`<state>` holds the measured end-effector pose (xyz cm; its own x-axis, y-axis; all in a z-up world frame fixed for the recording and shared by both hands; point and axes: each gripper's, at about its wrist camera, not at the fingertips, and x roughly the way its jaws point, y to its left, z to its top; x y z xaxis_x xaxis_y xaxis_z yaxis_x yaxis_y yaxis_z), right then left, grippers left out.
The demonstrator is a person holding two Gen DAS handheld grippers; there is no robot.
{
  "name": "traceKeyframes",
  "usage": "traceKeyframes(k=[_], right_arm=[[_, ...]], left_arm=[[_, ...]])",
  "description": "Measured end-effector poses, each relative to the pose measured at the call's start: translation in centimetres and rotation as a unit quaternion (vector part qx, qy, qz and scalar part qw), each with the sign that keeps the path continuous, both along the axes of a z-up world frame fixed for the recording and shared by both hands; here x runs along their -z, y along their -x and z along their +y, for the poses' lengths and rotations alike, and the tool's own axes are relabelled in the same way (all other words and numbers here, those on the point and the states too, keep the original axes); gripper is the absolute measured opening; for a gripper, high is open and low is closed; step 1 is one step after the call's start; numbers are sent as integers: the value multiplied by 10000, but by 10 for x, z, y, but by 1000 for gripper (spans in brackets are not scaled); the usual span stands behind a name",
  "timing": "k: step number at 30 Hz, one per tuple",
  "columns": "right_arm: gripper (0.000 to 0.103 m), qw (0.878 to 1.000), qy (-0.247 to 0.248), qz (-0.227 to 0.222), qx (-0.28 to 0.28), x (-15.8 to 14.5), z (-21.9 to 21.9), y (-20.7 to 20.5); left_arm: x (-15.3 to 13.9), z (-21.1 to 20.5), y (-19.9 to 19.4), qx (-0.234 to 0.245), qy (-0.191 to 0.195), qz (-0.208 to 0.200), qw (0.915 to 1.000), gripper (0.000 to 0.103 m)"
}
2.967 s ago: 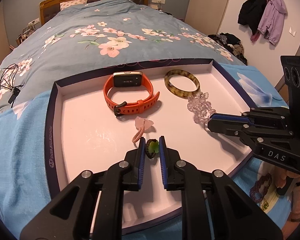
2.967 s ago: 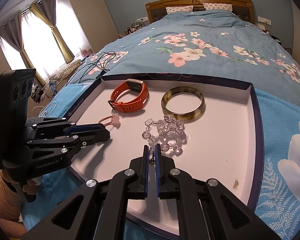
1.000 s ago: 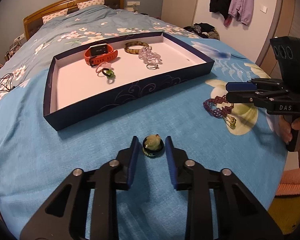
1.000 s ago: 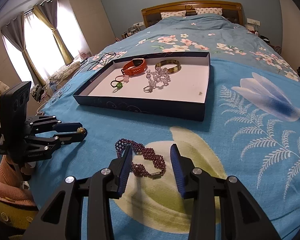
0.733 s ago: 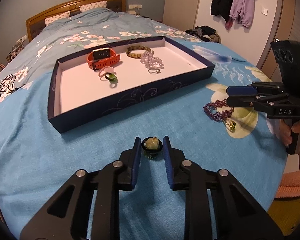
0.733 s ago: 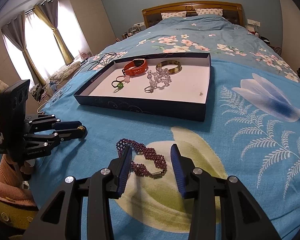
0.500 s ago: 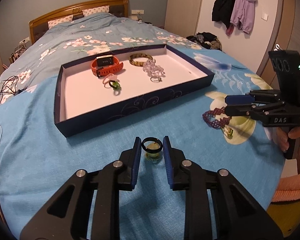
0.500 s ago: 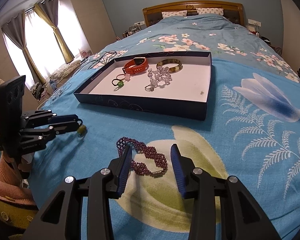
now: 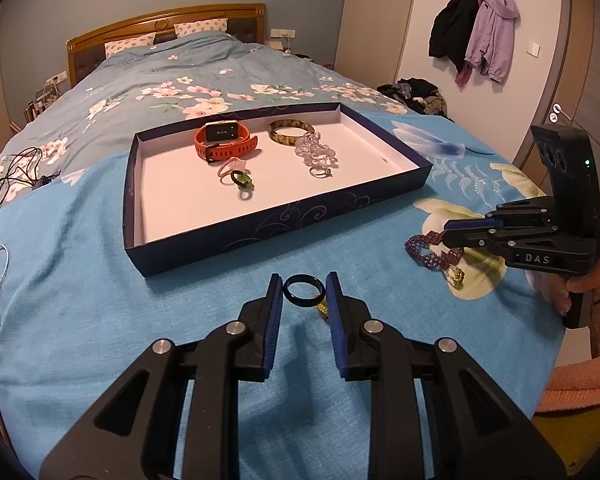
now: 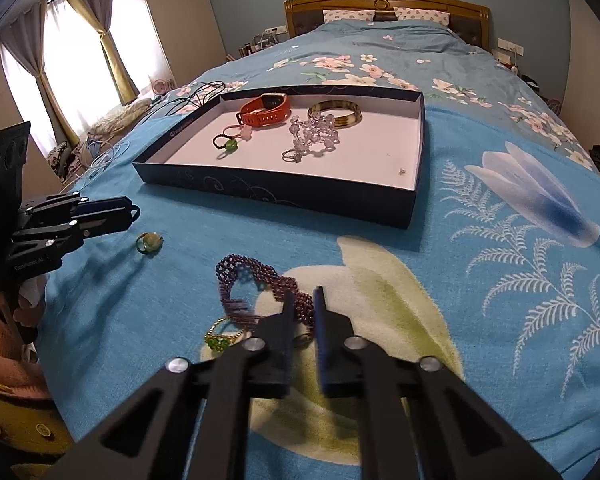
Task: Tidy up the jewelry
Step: 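Move the right tool to the purple bracelet while the left tool reaches the black ring, then close the right tool on the purple bracelet while the left tool grasps the black ring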
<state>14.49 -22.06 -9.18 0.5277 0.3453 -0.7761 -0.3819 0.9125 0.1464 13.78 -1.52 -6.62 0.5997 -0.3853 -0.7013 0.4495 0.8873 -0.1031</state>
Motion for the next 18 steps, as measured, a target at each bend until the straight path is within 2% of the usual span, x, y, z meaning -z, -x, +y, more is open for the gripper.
traceKeyframes(k=[8, 18], right_arm=[[3, 9997, -104, -202, -3, -9, 0, 3], [3, 9974, -348, -628, -79, -35, 8, 11]], left_arm=[[-2, 5, 1, -87, 21, -25, 10000, 22], [-10, 6, 4, -135, 30, -185, 9997, 22]])
